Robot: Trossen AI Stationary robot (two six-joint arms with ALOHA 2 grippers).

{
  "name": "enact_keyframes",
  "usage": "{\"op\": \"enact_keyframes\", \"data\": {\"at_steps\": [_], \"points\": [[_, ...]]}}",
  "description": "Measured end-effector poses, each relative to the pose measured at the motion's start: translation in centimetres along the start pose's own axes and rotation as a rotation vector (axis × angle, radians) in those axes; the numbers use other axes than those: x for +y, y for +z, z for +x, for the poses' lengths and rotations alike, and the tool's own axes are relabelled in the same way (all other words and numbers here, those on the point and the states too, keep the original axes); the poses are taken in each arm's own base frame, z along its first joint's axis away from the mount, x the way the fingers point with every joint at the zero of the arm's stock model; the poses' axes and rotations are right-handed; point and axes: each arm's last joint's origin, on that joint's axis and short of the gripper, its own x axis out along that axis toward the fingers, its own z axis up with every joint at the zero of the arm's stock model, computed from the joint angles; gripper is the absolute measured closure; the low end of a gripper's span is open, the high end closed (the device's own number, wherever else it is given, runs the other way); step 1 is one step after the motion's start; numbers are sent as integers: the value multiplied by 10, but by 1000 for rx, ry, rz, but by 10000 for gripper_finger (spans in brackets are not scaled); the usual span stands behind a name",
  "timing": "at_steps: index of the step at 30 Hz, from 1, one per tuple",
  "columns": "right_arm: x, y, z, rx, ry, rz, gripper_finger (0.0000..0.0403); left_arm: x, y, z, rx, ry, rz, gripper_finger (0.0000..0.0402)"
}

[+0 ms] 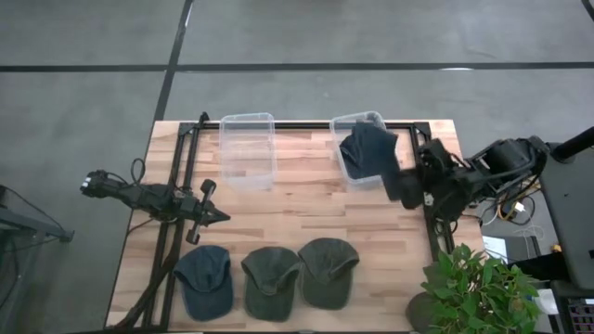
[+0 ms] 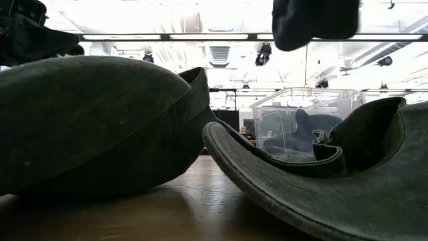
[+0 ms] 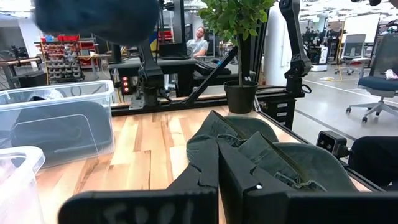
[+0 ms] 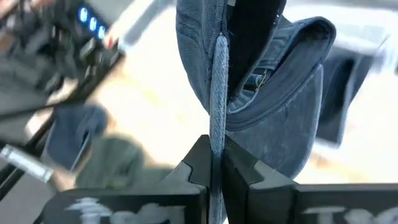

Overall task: Pick & Place hat
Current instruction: Put the right blue cap into the right transparent bin

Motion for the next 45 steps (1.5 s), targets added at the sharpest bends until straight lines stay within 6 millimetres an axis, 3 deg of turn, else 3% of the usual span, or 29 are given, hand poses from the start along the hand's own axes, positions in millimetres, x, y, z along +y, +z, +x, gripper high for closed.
{"op": "enact_keyframes", "data": {"at_steps": [5, 11, 21, 25, 30, 36, 45], "points": [[1, 7, 12, -164, -98, -13, 391, 0, 0, 0, 0, 0, 0, 401], [11, 11, 50, -168, -262, -20, 391, 0, 0, 0, 0, -1, 0, 401], [25, 19, 162, 80, -573, -93, 390, 0, 0, 0, 0, -1, 0, 401], [22, 19, 205, 154, -684, -145, 390, 0, 0, 0, 0, 0, 0, 401], [13, 19, 245, 239, -779, -167, 390, 0, 0, 0, 0, 0, 0, 401], [5, 16, 275, 344, -830, -177, 390, 0, 0, 0, 0, 0, 0, 401], [-3, 18, 285, 449, -817, -155, 370, 0, 0, 0, 0, 0, 0, 401]]}}
